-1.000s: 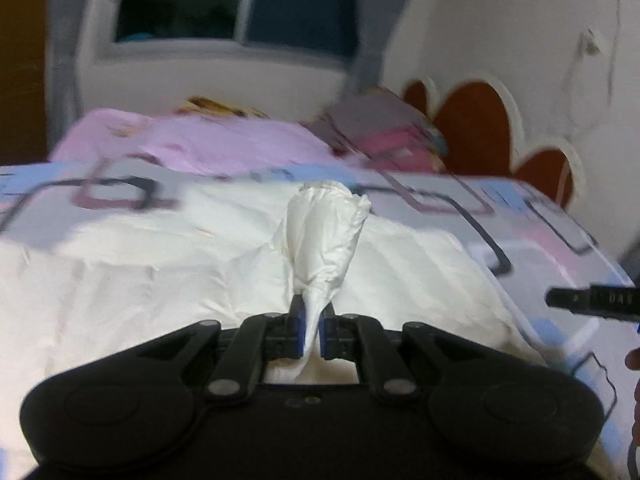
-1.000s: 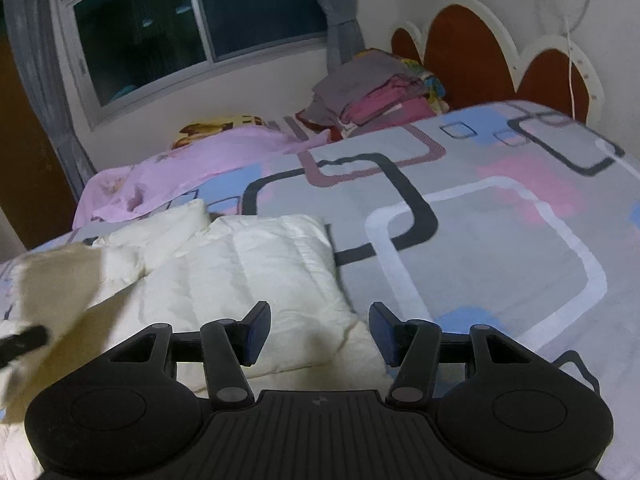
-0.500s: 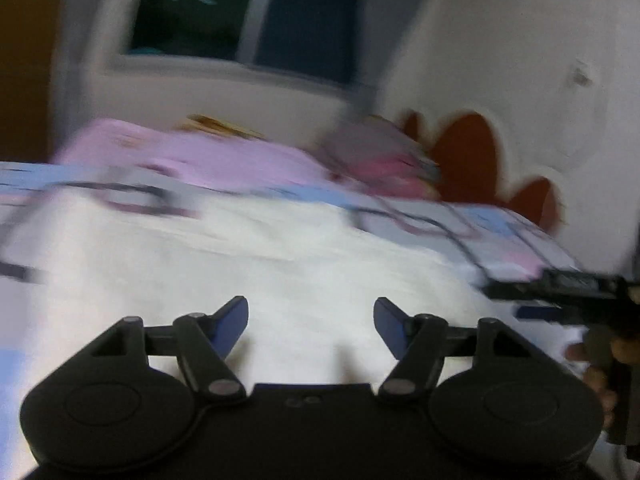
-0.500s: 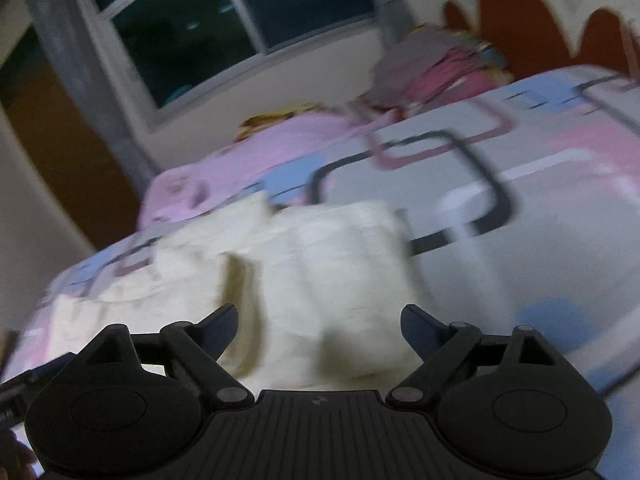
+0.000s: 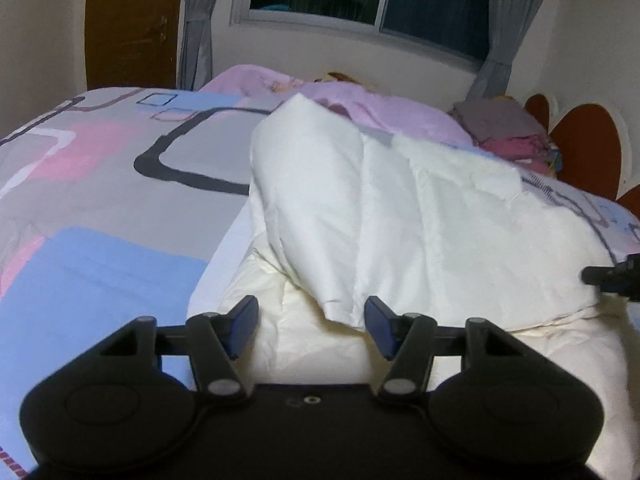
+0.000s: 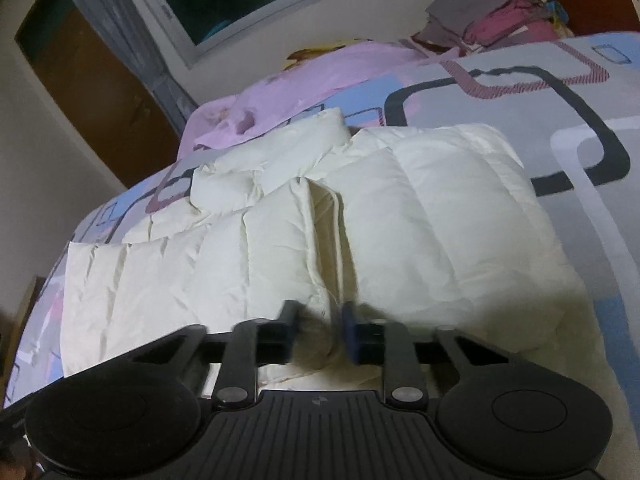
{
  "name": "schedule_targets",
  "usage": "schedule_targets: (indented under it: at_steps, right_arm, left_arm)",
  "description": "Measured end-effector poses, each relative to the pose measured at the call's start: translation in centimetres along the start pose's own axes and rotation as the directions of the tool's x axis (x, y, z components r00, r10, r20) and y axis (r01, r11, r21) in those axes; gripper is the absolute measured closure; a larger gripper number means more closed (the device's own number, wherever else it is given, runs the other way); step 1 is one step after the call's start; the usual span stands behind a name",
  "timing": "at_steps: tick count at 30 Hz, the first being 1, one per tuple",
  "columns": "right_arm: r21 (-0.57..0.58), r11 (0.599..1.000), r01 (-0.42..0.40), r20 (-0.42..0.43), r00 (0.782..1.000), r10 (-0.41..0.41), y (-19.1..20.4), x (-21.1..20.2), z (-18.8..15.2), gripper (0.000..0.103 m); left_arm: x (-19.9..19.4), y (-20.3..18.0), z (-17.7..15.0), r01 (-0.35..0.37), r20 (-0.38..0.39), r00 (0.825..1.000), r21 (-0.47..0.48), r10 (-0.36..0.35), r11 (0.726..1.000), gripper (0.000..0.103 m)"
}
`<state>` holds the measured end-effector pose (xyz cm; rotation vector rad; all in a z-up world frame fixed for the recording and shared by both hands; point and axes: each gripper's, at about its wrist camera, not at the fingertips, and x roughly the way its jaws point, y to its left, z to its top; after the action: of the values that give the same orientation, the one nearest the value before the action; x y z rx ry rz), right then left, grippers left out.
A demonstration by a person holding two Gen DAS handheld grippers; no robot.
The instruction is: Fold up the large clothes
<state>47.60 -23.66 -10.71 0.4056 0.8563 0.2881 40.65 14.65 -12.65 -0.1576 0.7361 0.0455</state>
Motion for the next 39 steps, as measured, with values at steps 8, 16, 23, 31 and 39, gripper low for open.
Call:
schedule_targets:
  at_steps: [8,16,23,31,39]
  right_arm:
    - [-0.004,0.993,0.120,0.146,0.982,-0.118,-1.6,-3.8,1.4,0.103]
    - [0.057,0.997,0.046,0.123,0.991,-0.053,-2.7,-3.7,1.5,0.055]
    - [0.024,1.000,-0.015,0.056,0.998,0.013,-0.2,-0.2,0.7,0.046]
    - [-0.150,0.988,0.027,0.044,0.999,-0.020,2.9,0.5,0.8,0.099]
    - [-0.048,0.976,0.214,0.126,0.970,-0.207,-2.6,-2.5,2.0,0.100]
  left_arm:
    - [0.1,0.1,0.5,0.088,0.062,0.994,-0.038,-0.085,0.995,0.043]
    - [0.4,1.3,0.2,0.084,0.059,0.995,-0.075,-0.080,0.994,0.043]
    - [-1.6,2.3,0.4,0.038,0.136,0.990,-0.134,-0.020,0.990,0.031]
    - [-0.1,2.4,0.2,0.051,0.081,0.996,-0.122,-0.041,0.991,0.060]
    - [2.1,1.6,-0.2,-0.006,-0.047,0.999,-0.060,0.003,0.998,0.053]
